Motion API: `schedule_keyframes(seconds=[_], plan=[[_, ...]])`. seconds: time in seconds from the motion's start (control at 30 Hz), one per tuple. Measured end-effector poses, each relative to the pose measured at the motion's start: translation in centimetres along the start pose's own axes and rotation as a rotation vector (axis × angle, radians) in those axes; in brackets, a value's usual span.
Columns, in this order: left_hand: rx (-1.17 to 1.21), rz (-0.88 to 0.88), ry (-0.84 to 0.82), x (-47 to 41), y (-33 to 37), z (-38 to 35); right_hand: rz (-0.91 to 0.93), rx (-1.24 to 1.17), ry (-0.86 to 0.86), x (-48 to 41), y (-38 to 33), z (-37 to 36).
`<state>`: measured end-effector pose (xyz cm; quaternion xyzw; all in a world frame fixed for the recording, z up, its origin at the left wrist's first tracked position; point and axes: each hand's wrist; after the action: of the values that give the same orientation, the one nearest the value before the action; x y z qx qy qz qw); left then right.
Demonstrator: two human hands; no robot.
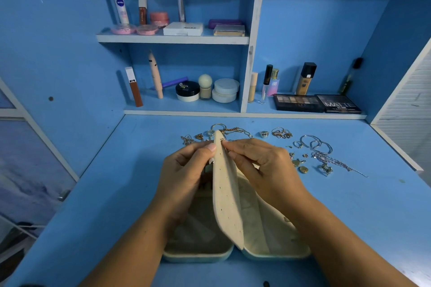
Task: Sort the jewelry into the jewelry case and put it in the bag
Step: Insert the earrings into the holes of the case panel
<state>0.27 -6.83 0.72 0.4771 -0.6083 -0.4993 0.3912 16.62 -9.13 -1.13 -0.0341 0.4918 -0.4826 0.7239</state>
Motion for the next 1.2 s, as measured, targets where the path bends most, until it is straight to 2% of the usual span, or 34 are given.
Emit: schedule_keyframes(seconds=[0.4, 0.47, 0.6, 0.7, 0.87, 1.0, 1.2], plan=[[-0.013, -0.013, -0.008, -0.3, -0.4, 0.4, 0.032, 0.001, -0.018, -0.5, 0.1, 0.1], [-0.041, -0.032, -0.021, -0.4, -0.7, 0.5, -0.084, -0.067, -0.054, -0.3, 0.3, 0.3], [-0.224, -0.152, -0.135, -0.3, -0.5, 0.2, -0.514, -0.394, -0.121, -0.2, -0.7, 1.4], [-0.472, -0.232, -0.296, -0.3, -0.7, 0.0, -0.658, -0.522, -0.132, -0.8, -2.5, 3.8], [-0.845, -0.357, -0.415, 0.3, -0.8, -0.5, -0.781, -0.277, -0.214, -1.2, -3.4, 7.4], [-1.133, -0.441, -0.400, 0.1, -1.2, -0.3, -0.902, -0.070, -0.236, -0.1, -2.3, 9.4], [-1.250, -0.311, -0.388, -0.1, -2.2, -0.1, -0.961, 0.076, -0.293, 2.5, -0.4, 9.1]])
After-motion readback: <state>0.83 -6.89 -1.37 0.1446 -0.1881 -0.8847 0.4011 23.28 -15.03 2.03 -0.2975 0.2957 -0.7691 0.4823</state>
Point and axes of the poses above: each hand's wrist, its own x-axis away from the middle knuckle, its own z-axis out of the back of the hand, y = z × x
